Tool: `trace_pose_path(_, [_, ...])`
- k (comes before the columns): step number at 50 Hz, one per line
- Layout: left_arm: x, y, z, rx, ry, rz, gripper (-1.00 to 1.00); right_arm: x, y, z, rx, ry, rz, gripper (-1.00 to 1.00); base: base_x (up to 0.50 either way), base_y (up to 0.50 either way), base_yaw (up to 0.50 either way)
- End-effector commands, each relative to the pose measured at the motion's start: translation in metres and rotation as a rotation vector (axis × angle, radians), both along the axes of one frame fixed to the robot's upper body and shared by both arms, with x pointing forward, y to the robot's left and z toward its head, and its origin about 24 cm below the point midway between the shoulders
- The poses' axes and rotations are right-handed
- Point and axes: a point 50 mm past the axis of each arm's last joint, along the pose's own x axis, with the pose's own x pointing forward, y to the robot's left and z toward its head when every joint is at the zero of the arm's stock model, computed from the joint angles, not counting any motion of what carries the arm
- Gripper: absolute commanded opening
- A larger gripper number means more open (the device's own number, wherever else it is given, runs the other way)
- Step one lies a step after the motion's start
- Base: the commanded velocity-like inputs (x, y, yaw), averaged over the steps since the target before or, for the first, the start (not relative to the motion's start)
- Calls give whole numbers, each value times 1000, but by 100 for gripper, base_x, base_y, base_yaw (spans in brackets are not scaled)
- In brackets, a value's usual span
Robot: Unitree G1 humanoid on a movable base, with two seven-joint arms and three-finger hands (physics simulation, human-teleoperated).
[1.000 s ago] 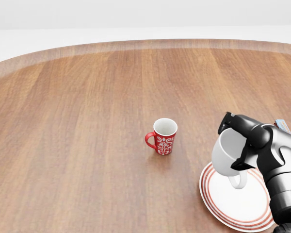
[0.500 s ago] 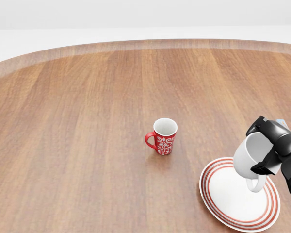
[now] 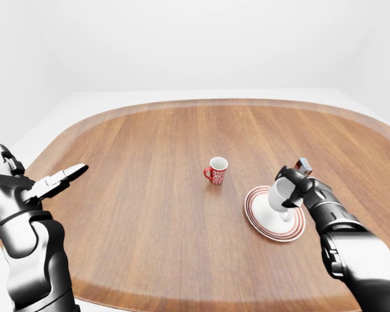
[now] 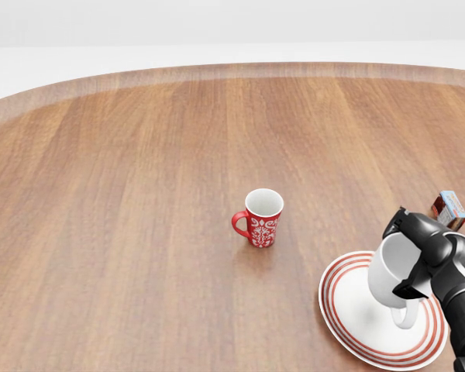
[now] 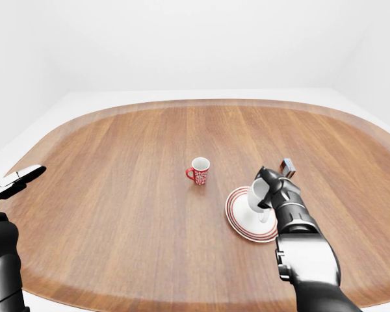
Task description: Put the white mug on the plate.
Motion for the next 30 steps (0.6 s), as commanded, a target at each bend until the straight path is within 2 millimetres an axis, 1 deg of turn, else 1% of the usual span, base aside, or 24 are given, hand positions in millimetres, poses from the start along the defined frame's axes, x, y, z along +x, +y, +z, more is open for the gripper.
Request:
trace_pose_path(1, [0,0,0,0,-1,-1,100,0,3,-2,30,27,10,-100,0,0,0])
trace_pose_path(8, [1,0,-1,-1,4,-2,100,-1,3,-3,28,63,30,-100,0,0,0])
trace_pose_path(28, [0,-1,1,1,-3,0,100,-4,4,-8,31,64,19,-100,0,0,0])
trace_pose_path(29, [1,-1,-1,0,5,-2,100,-4,3,-9,32,65,16,-77,0,0,0])
trace_pose_path(30, [1,-1,-1,0,4,-3,100,-5,3,-9,29,64,16,-73,0,0,0])
